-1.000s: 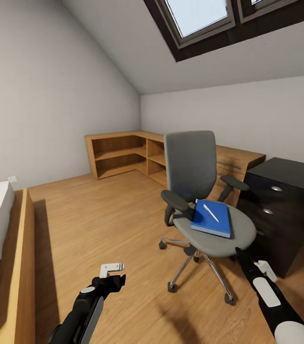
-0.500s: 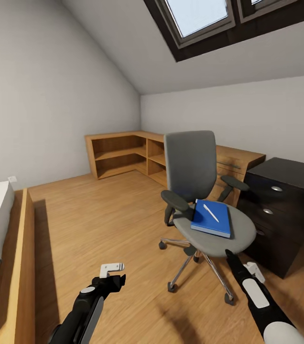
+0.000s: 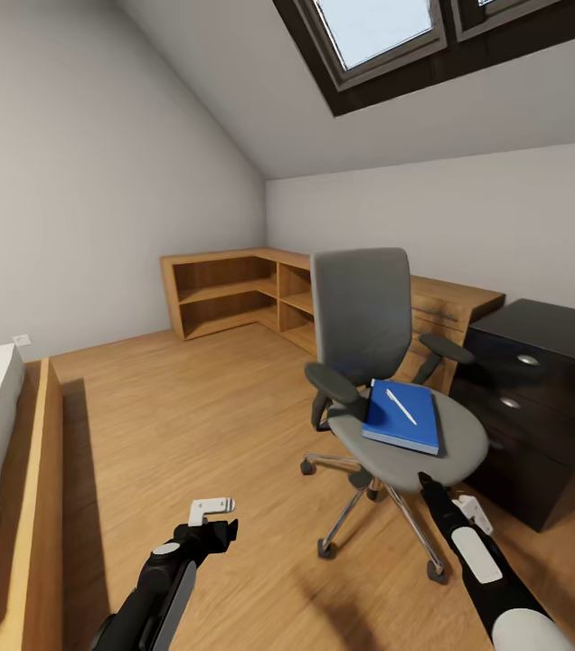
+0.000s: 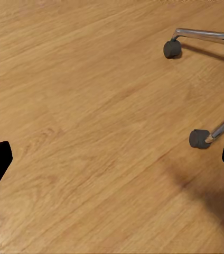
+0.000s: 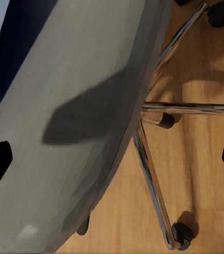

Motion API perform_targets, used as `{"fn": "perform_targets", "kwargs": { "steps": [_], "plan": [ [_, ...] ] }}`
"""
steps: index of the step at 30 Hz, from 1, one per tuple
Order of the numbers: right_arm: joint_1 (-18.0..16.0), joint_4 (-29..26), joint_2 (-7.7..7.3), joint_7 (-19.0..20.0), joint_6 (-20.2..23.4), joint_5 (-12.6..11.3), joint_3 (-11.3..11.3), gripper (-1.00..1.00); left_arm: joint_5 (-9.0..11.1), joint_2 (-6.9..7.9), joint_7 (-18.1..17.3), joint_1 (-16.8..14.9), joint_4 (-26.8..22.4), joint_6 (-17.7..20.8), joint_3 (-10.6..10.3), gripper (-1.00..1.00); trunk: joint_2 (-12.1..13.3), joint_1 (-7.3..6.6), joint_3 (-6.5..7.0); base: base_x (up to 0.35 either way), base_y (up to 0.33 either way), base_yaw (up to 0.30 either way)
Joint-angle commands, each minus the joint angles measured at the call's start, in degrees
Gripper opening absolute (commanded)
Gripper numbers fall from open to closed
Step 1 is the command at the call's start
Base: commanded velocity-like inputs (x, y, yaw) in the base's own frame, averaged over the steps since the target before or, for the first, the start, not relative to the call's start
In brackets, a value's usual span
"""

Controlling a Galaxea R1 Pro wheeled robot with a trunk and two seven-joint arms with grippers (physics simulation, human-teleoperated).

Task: In the bedroom, organize the workspace by keeping the computer under the desk, ensuring the monitor is on the desk, placing the keyboard on the desk next to the monitor, placing the mouse on the desk next to the keyboard, moving the folder from the swivel chair onto the desk next to the mouse, stacking the notebook on top of the folder with the pen on top of the notebook, and positioning the swivel chair next to the desk.

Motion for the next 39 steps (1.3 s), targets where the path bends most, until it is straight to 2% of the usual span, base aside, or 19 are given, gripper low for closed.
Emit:
{"fn": "perform_targets", "kwargs": {
  "steps": [1, 8, 30, 39],
  "plan": [
    [0.0, -0.1, 0.05, 0.0, 0.3, -0.4, 0.2, 1.00, 0.3, 0.00, 0.4, 0.0, -0.1, 0.3, -0.1, 1.00, 0.0, 0.01, -0.06, 0.247, 0.000, 0.000],
    [0.0, -0.2, 0.29, -0.1, 0.2, -0.4, 1.2, 1.00, 0.3, 0.05, 0.4, 0.0, -0.2, 0.3, -0.2, 1.00, 0.0, 0.01, -0.06, 0.277, 0.000, 0.000],
    [0.0, -0.2, 0.29, 0.0, 0.0, -0.4, 1.1, 1.00, 0.3, 0.05, 0.5, 0.0, -0.3, 0.3, -0.1, 1.00, 0.0, 0.01, -0.06, 0.310, 0.000, 0.001],
    [0.0, -0.2, 0.29, 0.0, 0.0, -0.4, 1.1, 1.00, 0.3, 0.05, 0.4, 0.0, -0.2, 0.4, -0.1, 1.00, 0.0, 0.01, -0.51, 0.189, 0.061, 0.169]
  ]
}}
